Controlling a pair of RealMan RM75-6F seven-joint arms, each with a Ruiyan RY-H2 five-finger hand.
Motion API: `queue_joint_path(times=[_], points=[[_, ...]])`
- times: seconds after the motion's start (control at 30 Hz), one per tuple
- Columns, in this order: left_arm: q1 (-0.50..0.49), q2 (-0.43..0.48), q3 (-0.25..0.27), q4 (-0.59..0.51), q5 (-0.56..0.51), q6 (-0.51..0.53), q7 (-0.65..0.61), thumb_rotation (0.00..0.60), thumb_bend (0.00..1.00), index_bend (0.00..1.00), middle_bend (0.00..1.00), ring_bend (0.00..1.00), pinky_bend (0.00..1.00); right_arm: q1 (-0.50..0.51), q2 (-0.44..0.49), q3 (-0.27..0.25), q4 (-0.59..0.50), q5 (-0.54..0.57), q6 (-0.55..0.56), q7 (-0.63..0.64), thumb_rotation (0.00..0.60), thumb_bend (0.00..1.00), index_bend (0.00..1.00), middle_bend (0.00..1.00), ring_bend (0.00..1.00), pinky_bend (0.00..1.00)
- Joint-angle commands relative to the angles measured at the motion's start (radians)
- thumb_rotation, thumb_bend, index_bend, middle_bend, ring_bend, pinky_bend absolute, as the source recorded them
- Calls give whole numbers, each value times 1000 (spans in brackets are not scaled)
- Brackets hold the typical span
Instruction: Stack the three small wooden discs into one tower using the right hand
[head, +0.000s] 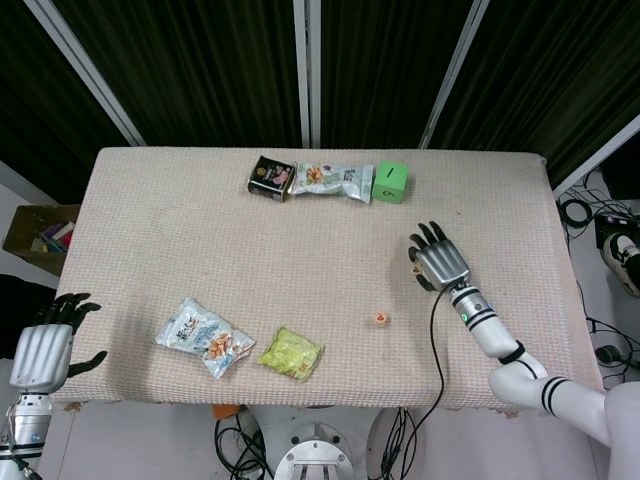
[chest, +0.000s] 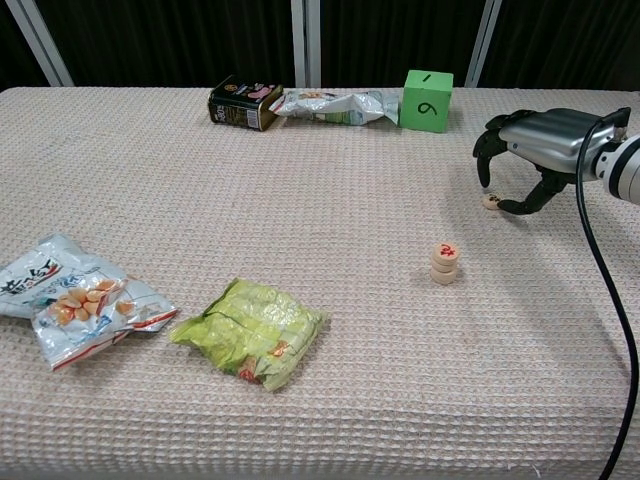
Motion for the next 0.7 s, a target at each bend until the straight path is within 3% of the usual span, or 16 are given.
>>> queue_joint_path(times=[0.03, 0.5, 0.7], points=[[0, 1, 0, 0, 0, 0, 0, 600, 95, 298, 196, 144, 225, 1, -7, -5, 12, -1, -2, 10, 600, 303, 435, 202, 0, 0], [4, 3, 1, -2, -2, 3, 1, 600, 96, 298, 196, 144, 218, 10, -32, -12, 64, -17, 0, 60, 600, 353, 521, 244, 0, 0], [3, 4, 1, -2, 1, 4, 1, 600, 96, 298, 196, 144, 219, -12, 28, -21, -20, -59, 68, 86, 600, 365, 545, 249, 0, 0]])
